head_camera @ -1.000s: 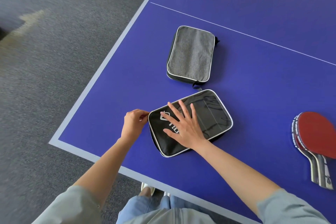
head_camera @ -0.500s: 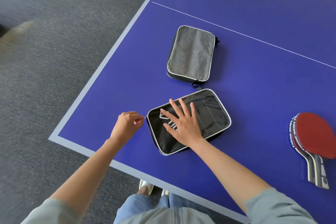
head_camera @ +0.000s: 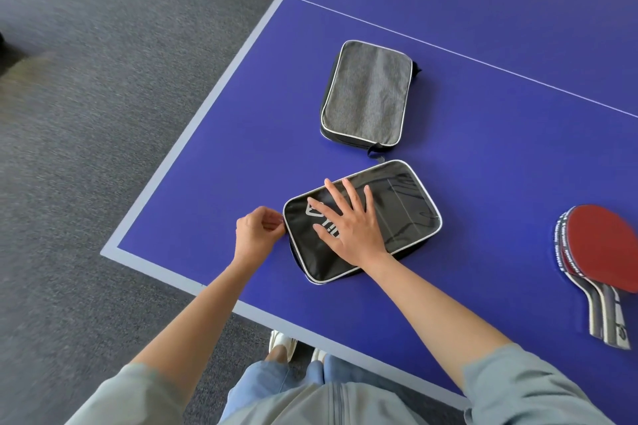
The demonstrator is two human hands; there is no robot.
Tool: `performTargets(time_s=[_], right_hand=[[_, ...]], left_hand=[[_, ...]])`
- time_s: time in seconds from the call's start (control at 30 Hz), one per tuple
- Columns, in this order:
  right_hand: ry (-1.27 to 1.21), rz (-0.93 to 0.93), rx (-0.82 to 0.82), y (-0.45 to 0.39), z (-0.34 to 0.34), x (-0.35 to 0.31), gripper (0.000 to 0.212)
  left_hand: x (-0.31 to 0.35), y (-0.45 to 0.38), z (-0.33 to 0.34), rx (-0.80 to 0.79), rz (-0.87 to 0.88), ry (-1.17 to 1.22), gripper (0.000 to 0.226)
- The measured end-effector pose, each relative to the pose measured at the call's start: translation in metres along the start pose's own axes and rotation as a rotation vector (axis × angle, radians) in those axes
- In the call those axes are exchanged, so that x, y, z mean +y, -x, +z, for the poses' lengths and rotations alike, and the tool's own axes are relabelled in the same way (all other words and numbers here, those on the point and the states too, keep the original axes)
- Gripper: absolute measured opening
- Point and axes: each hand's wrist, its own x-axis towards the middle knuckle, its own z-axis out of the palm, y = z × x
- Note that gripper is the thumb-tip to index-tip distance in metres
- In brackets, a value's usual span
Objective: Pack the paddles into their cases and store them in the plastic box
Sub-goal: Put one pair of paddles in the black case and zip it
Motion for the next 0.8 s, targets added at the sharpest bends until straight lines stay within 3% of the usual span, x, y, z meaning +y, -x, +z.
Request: performTargets(time_s=[0.2, 0.33, 0.53, 0.7, 0.8], right_hand=[[-0.009, 0.007, 0.0, 0.0, -0.001, 0.0, 0.049], [-0.028, 0.012, -0.002, -0.001, -0.002, 0.0, 0.048], [-0.022, 0.027, -0.016, 0.0, -0.001, -0.001, 0.046], [-0.039, 0.033, 0.014, -0.001, 0.002, -0.003, 0.045], [-0.034, 0.028, 0.028, -0.001, 0.003, -0.002, 0.046]], left_hand=[[0.007, -0.003, 0.003, 0.021, -0.04, -0.072, 0.006], [0.007, -0.004, -0.01, -0.064, 0.006, -0.243, 0.008], [0.01, 0.013, -0.014, -0.065, 0.164, -0.389, 0.021], [-0.001, 0.009, -0.011, -0.078, 0.013, -0.112, 0.007], [-0.002, 0.011, -0.007, -0.147, -0.125, 0.1, 0.009]])
